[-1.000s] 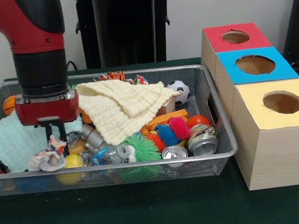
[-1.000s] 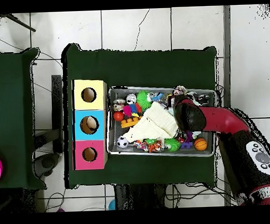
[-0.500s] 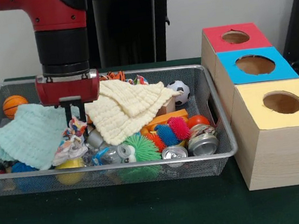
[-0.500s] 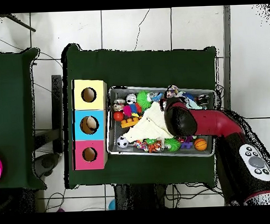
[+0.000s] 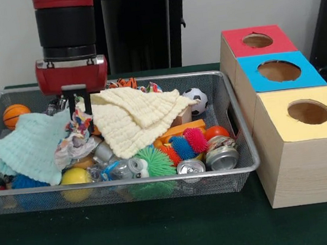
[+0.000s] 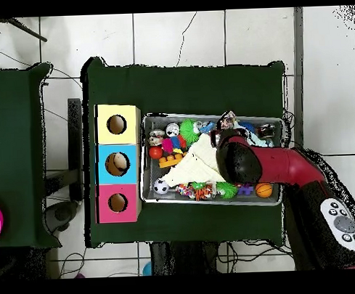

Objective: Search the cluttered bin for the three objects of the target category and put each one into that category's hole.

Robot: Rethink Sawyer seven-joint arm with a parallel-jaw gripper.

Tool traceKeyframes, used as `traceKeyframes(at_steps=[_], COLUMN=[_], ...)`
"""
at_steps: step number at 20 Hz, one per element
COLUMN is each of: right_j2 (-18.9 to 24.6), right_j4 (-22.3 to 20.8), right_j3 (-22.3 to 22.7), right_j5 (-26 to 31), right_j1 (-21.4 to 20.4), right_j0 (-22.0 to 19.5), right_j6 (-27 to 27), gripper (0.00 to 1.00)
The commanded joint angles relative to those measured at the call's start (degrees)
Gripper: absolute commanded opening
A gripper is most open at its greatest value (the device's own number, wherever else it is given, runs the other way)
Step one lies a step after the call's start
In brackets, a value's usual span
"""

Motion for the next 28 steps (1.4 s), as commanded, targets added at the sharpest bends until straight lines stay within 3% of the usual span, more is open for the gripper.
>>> traceKeyframes(at_steps=[1, 15, 22, 28], right_j2=[-0.77, 0.63, -1.08, -3.93], right_j4=[3.64, 9.53, 10.72, 12.15], right_j3=[4.07, 9.64, 10.72, 11.94], right_j5=[4.60, 10.63, 10.06, 8.00], right_j1=[-2.90, -13.21, -13.79, -13.41], right_j0=[0.60, 0.61, 3.26, 8.13], right_j6=[7.96, 4.99, 7.31, 11.38], gripper=[0.00, 0.00, 0.00, 0.00])
